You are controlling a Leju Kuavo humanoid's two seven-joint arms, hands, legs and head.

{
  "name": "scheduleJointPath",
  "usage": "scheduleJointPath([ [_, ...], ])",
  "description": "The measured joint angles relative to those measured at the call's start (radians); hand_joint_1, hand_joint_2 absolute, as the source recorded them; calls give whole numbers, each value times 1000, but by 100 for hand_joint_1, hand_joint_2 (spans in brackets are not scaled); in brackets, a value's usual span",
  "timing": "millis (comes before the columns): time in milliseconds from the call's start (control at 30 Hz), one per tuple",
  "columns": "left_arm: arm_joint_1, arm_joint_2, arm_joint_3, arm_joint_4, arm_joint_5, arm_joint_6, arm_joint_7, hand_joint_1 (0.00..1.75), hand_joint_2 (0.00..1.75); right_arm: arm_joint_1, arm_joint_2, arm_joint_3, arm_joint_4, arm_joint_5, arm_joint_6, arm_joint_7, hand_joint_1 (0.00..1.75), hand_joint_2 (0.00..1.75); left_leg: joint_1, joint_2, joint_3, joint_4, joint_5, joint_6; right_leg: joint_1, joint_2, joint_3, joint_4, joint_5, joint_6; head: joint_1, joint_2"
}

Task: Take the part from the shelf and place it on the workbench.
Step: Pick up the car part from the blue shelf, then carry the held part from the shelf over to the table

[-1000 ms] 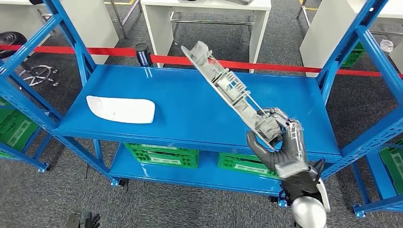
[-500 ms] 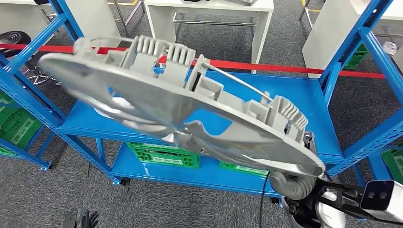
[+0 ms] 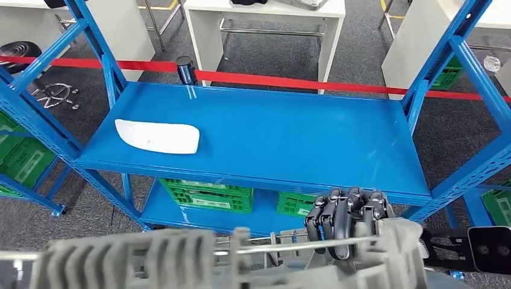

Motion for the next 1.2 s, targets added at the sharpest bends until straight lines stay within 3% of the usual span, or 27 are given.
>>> scheduleJointPath([
  [67, 28, -4, 10, 0, 0, -7, 17, 0, 0, 3, -7, 0, -2, 4, 7, -8, 150, 175, 0, 3, 0, -12, 16, 13, -2, -1, -6, 4, -4, 9, 0, 0],
  [100, 40, -7, 14, 0, 0, -9, 31, 0, 0, 6, -12, 0, -3, 10, 9, -15, 150, 175, 2, 5, -2, -18, 26, 21, -2, -1, -15, 20, -21, 9, 2, 0],
  [133, 49, -9, 17, 0, 0, -9, 47, 0, 0, 10, -16, -1, -4, 17, 12, -20, 150, 175, 3, 7, -8, -24, 37, 28, -2, -2, -30, 57, -52, 4, 3, 0],
  [200, 68, -15, 19, 0, 0, -3, 78, 0, 0, 23, -26, -4, -4, 33, 16, -25, 150, 175, 1, 7, -31, -25, 54, 36, -2, -2, -74, 183, -133, -4, 5, 0],
  [267, 85, -19, 18, 0, 0, 7, 101, 0, 0, 41, -37, -8, -4, 50, 18, -24, 150, 175, -1, 8, -54, -24, 70, 36, -2, -2, -90, 273, -173, 1, 5, 0],
  [300, 92, -19, 18, 0, 0, 12, 107, 0, 0, 50, -43, -10, -4, 61, 19, -24, 150, 175, -1, 8, -66, -23, 78, 35, -3, -2, -71, 264, -167, 9, 5, 0],
  [367, 102, -20, 18, 0, 0, 17, 113, 0, 0, 61, -55, -12, -4, 85, 17, -23, 150, 175, 0, 7, -87, -18, 93, 30, -4, -4, 21, 143, -130, 25, 5, 0],
  [433, 110, -18, 18, 0, 0, 17, 111, 0, 0, 67, -64, -11, -5, 102, 8, -20, 150, 175, -3, 6, -104, -7, 105, 20, -1, -3, 102, 18, -111, 22, 4, 0],
  [467, 113, -17, 18, 0, 0, 15, 109, 0, 0, 69, -68, -11, -6, 106, 1, -18, 150, 175, -3, 6, -109, -2, 110, 15, 2, -2, 116, -10, -111, 15, 3, 0],
  [567, 121, -12, 18, 0, 0, 14, 102, 0, 0, 72, -79, -8, -10, 109, -20, -5, 150, 175, 1, 3, -114, 0, 121, -3, 3, -1, 102, -15, -99, -9, 3, 0],
  [600, 124, -11, 18, 0, 0, 15, 101, 0, 0, 72, -80, -6, -11, 109, -25, 0, 150, 175, 3, 3, -120, 11, 103, -9, 2, -2, 95, -16, -90, -18, 3, 0],
  [667, 127, -9, 18, 0, 0, 17, 99, 0, 0, 70, -82, -2, -13, 109, -32, 10, 150, 175, 9, 3, -142, 84, 17, -22, -1, -5, 77, -17, -71, -29, 2, 0],
  [733, 128, -9, 18, 0, 0, 18, 99, 0, 0, 70, -82, 2, -16, 109, -37, 17, 150, 175, 13, 3, -171, 216, -76, -32, 1, -6, 55, -15, -49, -32, 1, 0],
  [767, 128, -9, 18, 0, 0, 19, 98, 0, 0, 70, -82, 4, -16, 109, -38, 18, 150, 175, 14, 3, -175, 267, -92, -34, 1, -6, 44, -15, -39, -31, 1, 0],
  [800, 128, -9, 18, 0, 0, 19, 98, 0, 0, 70, -82, 6, -17, 109, -39, 19, 150, 175, 15, 3, -166, 296, -90, -35, 2, -6, 30, -14, -28, -30, 1, 0],
  [833, 128, -9, 18, 0, 0, 19, 98, 0, 0, 70, -82, 8, -17, 109, -40, 20, 150, 175, 16, 3, -139, 283, -69, -34, 3, -6, 18, -13, -19, -28, 1, 0],
  [900, 127, -9, 18, 0, 0, 18, 98, 0, 0, 69, -82, 11, -19, 107, -41, 23, 150, 175, 14, 1, -35, 163, -31, -26, 4, -6, -1, -12, -3, -23, 1, 0],
  [967, 123, -8, 17, 0, 0, 14, 97, 0, 0, 62, -83, 15, -22, 102, -44, 34, 150, 175, 9, -1, 64, 24, -40, -13, 6, -7, -8, -13, 12, -13, 2, 0],
  [1000, 121, -7, 17, 0, 0, 11, 96, 0, 0, 58, -83, 17, -24, 99, -47, 41, 150, 175, 4, -2, 86, -14, -50, -6, 4, -9, -11, -14, 20, -7, 2, 0],
  [1067, 118, -7, 17, 0, 0, 5, 95, 0, 0, 50, -84, 24, -26, 91, -53, 50, 150, 175, 0, 0, 85, -36, -41, 10, 1, -11, -17, -16, 34, 5, 2, 0],
  [1100, 117, -9, 17, 0, 0, 2, 95, 0, 0, 49, -85, 27, -26, 86, -54, 52, 150, 175, -1, 2, 79, -43, -28, 18, 0, -10, -23, -11, 28, 7, 1, 0],
  [1133, 116, -11, 17, 0, 0, 0, 95, 0, 0, 47, -86, 29, -26, 79, -54, 52, 150, 175, 1, 5, 70, -49, -13, 26, 0, -10, -34, 11, 4, 5, 3, 0],
  [1200, 114, -15, 18, 0, 0, -3, 95, 0, 0, 42, -89, 34, -26, 63, -52, 49, 150, 175, 1, 9, 43, -54, 15, 36, 0, -8, -69, 112, -82, -6, 7, 0],
])
